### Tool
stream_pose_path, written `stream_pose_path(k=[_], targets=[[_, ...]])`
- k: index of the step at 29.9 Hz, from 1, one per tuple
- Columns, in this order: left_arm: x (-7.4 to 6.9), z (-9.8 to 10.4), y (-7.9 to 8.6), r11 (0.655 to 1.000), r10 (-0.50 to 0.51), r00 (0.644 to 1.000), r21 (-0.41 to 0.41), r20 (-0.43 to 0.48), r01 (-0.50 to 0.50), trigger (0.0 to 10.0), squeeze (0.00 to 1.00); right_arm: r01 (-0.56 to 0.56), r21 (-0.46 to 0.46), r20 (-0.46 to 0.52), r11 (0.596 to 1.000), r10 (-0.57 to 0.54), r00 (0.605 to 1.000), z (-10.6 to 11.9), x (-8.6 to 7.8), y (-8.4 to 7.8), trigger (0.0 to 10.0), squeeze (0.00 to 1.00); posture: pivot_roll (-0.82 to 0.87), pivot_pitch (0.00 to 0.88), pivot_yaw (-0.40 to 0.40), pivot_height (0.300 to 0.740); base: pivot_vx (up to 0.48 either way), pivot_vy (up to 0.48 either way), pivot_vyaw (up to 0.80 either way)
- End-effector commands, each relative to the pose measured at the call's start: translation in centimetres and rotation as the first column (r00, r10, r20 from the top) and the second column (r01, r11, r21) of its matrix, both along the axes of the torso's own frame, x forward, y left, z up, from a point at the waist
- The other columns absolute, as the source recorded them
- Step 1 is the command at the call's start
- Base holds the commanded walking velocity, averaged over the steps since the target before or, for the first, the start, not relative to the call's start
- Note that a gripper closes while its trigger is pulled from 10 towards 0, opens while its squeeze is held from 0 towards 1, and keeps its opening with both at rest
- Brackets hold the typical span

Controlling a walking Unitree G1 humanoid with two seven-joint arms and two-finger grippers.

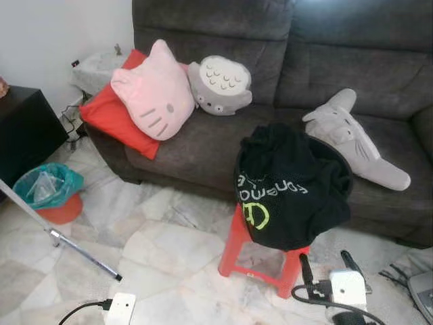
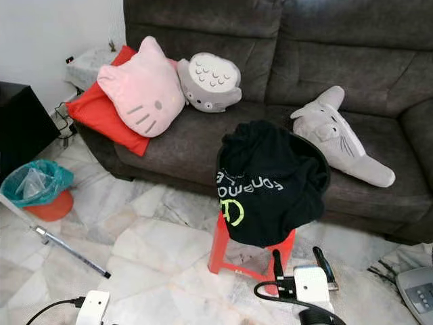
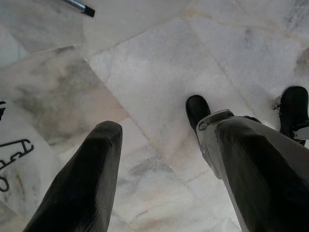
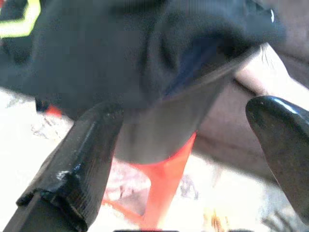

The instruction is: Hang hanger

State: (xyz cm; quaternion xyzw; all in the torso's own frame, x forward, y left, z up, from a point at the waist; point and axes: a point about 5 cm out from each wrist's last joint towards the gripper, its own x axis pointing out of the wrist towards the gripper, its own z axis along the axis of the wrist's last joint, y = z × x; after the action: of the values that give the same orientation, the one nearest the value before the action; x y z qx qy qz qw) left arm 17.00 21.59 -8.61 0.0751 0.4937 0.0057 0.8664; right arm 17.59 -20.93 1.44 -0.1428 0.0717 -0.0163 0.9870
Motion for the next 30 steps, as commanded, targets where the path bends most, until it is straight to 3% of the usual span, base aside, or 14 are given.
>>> stream_pose_path(k=[1,3,8,9,10,12,13,15,16,19,22,23,27,30], targets=[[-0.3,-0.1,0.2,1.0,0.016,1.0,0.002,-0.005,-0.016,10.0,0.0,-0.027,-0.028,0.026,0.999,0.028,0.999,0.7,0.2,0.3,10.0,0.0,-0.1,0.0,0.014,0.736,0.0,0.0,0.0],[-0.4,-0.1,0.2,1.0,0.016,1.0,0.007,-0.011,-0.016,10.0,0.0,-0.012,-0.045,0.086,0.999,0.016,0.996,3.7,-0.7,0.8,10.0,0.0,-0.12,0.0,0.021,0.736,0.0,0.0,0.0],[-0.4,-0.2,0.3,1.0,0.012,1.0,0.009,-0.014,-0.012,10.0,0.0,-0.004,-0.012,0.102,1.0,0.006,0.995,4.6,-1.4,1.0,10.0,0.0,-0.13,0.0,0.023,0.736,0.0,0.0,0.0],[-0.4,-0.1,0.3,1.0,0.012,1.0,0.008,-0.013,-0.011,10.0,0.0,-0.005,0.019,0.1,1.0,0.003,0.995,4.8,-1.8,1.2,10.0,0.0,-0.14,0.0,0.023,0.736,0.0,0.0,0.0],[-0.4,-0.1,0.3,1.0,0.011,1.0,0.008,-0.012,-0.011,10.0,0.0,0.066,0.157,0.082,0.985,-0.08,0.993,4.6,-2.5,1.0,10.0,0.0,-0.14,0.0,0.024,0.736,0.0,0.0,0.0],[-0.3,-0.1,0.3,1.0,0.01,1.0,0.009,-0.01,-0.01,10.0,0.0,0.12,0.267,0.056,0.956,-0.14,0.989,4.1,-2.4,0.6,10.0,0.0,-0.14,0.0,0.025,0.736,0.0,0.0,0.0],[-0.3,-0.1,0.3,1.0,0.01,1.0,0.009,-0.01,-0.01,10.0,0.0,0.12,0.267,0.056,0.956,-0.14,0.989,4.1,-2.4,0.6,10.0,0.0,-0.14,0.0,0.025,0.736,0.0,0.0,0.0],[-0.3,-0.1,0.2,1.0,0.01,1.0,0.008,-0.009,-0.01,10.0,0.0,0.16,0.381,0.036,0.911,-0.188,0.982,3.6,-2.0,0.2,10.0,0.0,-0.14,0.0,0.024,0.736,0.0,0.0,0.0],[-0.3,-0.1,0.2,1.0,0.01,1.0,0.008,-0.009,-0.01,10.0,0.0,0.16,0.381,0.036,0.911,-0.188,0.982,3.6,-2.0,0.2,10.0,0.0,-0.14,0.0,0.024,0.736,0.0,0.0,0.0],[-0.2,0.0,0.2,1.0,0.012,1.0,0.008,-0.006,-0.012,10.0,0.0,0.173,0.529,0.012,0.83,-0.211,0.977,3.1,-0.2,-0.6,10.0,0.0,-0.14,0.0,0.023,0.736,0.0,0.0,0.0],[-0.1,0.0,0.2,1.0,0.013,1.0,0.009,-0.005,-0.013,10.0,0.0,0.148,0.521,0.023,0.841,-0.187,0.982,3.4,1.4,-0.8,10.0,0.0,-0.13,0.0,0.02,0.736,0.0,0.0,0.0],[-0.1,0.0,0.2,1.0,0.015,1.0,0.013,-0.002,-0.015,10.0,0.0,0.139,0.546,0.03,0.826,-0.185,0.982,3.5,2.4,-0.8,10.0,0.0,-0.13,0.0,0.02,0.736,0.0,0.0,0.0],[-0.1,0.0,0.2,1.0,0.017,1.0,0.014,-0.001,-0.017,10.0,0.0,0.146,0.564,0.026,0.813,-0.194,0.981,3.3,2.9,-0.8,10.0,0.0,-0.13,0.0,0.02,0.736,0.0,0.0,0.0],[-0.2,-0.1,0.2,1.0,0.02,1.0,0.016,-0.003,-0.019,10.0,0.0,0.093,0.65,0.013,0.754,-0.134,0.991,3.8,3.7,0.0,10.0,0.0,-0.12,0.0,0.018,0.736,0.0,0.0,0.0]])
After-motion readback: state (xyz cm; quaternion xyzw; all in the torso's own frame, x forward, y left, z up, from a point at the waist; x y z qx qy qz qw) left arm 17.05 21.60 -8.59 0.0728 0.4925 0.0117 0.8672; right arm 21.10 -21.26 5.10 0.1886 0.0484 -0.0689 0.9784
